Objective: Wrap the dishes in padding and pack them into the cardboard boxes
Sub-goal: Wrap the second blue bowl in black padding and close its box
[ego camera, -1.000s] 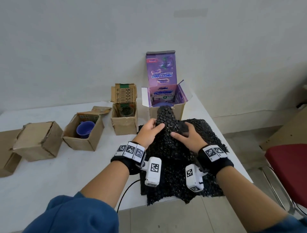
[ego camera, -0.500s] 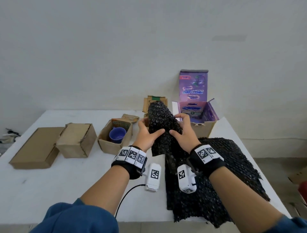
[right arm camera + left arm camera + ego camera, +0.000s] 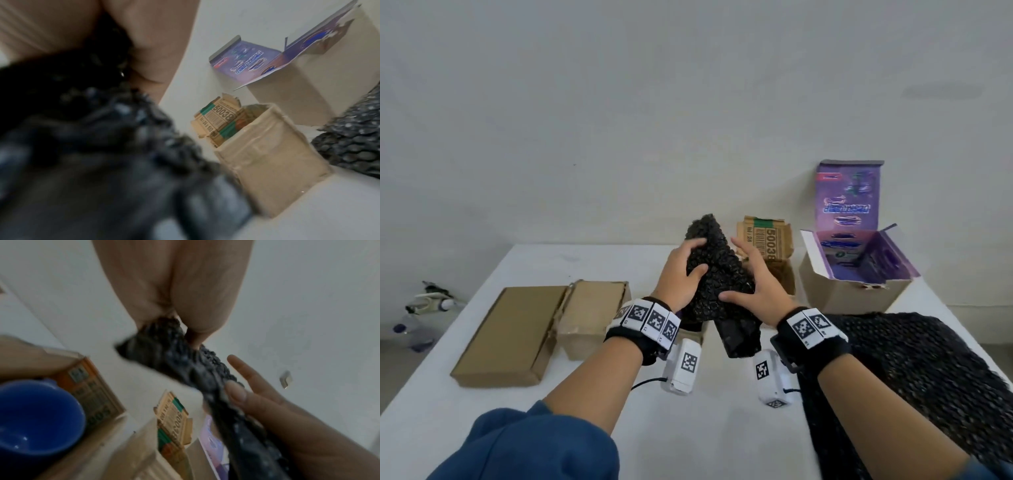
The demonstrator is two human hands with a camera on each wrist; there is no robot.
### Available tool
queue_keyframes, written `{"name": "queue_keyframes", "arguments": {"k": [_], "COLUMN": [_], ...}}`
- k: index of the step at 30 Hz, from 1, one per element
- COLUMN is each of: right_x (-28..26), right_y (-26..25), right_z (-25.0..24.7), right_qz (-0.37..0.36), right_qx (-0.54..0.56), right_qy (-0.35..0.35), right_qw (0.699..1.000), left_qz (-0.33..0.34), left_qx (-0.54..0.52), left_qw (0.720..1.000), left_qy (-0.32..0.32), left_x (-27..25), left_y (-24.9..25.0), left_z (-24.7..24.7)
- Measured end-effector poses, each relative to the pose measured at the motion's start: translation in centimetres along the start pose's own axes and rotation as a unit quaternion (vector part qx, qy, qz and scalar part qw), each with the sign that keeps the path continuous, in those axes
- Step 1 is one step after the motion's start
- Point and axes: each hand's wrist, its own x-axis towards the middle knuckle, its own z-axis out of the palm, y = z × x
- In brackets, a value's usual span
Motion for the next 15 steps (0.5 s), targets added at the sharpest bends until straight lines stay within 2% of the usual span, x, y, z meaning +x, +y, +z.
{"name": "queue_keyframes", "arguments": {"k": [1, 3, 7, 9, 11, 15], "right_x": [0.8, 2.2, 4.8, 5.8, 6.5, 6.9], "right_y": [-0.2, -0.3, 0.4, 1.0, 1.1, 1.1], "right_z": [0.5, 1.4, 2.8, 3.7, 4.6, 7.0], "right_qz": [0.001, 0.004, 0.004, 0.011, 0.03, 0.09], "right_qx": [-0.017, -0.079, -0.174, -0.192, -0.188, -0.213], "right_qy": [0.002, 0.0, 0.038, 0.058, 0.048, 0.016], "right_qw": [1.0, 0.997, 0.984, 0.98, 0.98, 0.973], "left_qz": [0.009, -0.018, -0.129, -0.128, -0.113, -0.051], "left_qx": [0.033, 0.032, -0.109, -0.118, -0.097, 0.046], "left_qw": [0.999, 0.996, 0.972, 0.969, 0.974, 0.984], "left_qy": [-0.023, -0.075, -0.165, -0.174, -0.17, -0.161], "left_x": [0.3, 0.9, 0.9, 1.2, 1.7, 2.2], "left_y": [-0.6, -1.8, -3.5, -4.9, -6.6, -10.2], "left_z": [-0.7, -2.0, -4.1, -4.7, -5.3, -5.7]}}
